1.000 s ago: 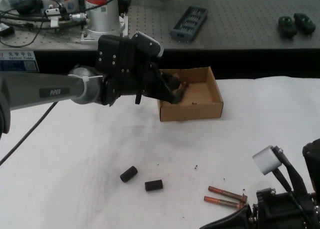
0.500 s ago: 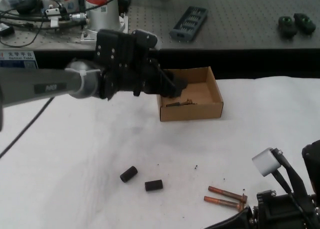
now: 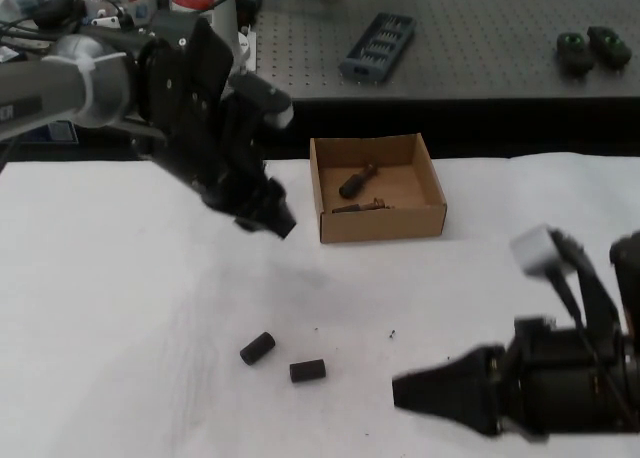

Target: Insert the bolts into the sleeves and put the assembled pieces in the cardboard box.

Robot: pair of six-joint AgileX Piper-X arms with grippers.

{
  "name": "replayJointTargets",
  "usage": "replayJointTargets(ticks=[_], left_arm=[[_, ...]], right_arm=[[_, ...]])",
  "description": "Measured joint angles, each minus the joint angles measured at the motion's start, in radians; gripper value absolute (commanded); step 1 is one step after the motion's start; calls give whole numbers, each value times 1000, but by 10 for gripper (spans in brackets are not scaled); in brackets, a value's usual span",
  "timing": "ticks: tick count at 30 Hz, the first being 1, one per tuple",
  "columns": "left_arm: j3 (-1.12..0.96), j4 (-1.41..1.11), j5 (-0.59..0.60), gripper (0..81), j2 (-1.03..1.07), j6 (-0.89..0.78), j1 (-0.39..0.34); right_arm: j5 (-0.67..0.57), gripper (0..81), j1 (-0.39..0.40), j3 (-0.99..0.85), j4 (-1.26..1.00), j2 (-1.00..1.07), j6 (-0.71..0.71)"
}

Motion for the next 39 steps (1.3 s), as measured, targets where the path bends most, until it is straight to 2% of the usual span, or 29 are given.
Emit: replayJointTargets(ticks=[4, 10, 18, 26, 31, 39], left_arm=[[29, 63, -77, 293, -10, -2, -6], [101, 92, -152, 293, -10, -57, -7], [174, 103, -160, 293, -10, -104, -14], [189, 119, -164, 293, -10, -105, -99], [189, 119, -164, 293, -10, -105, -124], [189, 169, -164, 293, -10, -111, -124]], right_arm=[[4, 70, 0, -34, 0, 0, 0], [-59, 69, 0, -40, -2, 0, 32], [-69, 69, 0, -40, -2, 0, 83], [-69, 69, 0, -40, -2, 0, 83], [-69, 69, 0, -40, -2, 0, 83], [-69, 69, 0, -40, -2, 0, 83]])
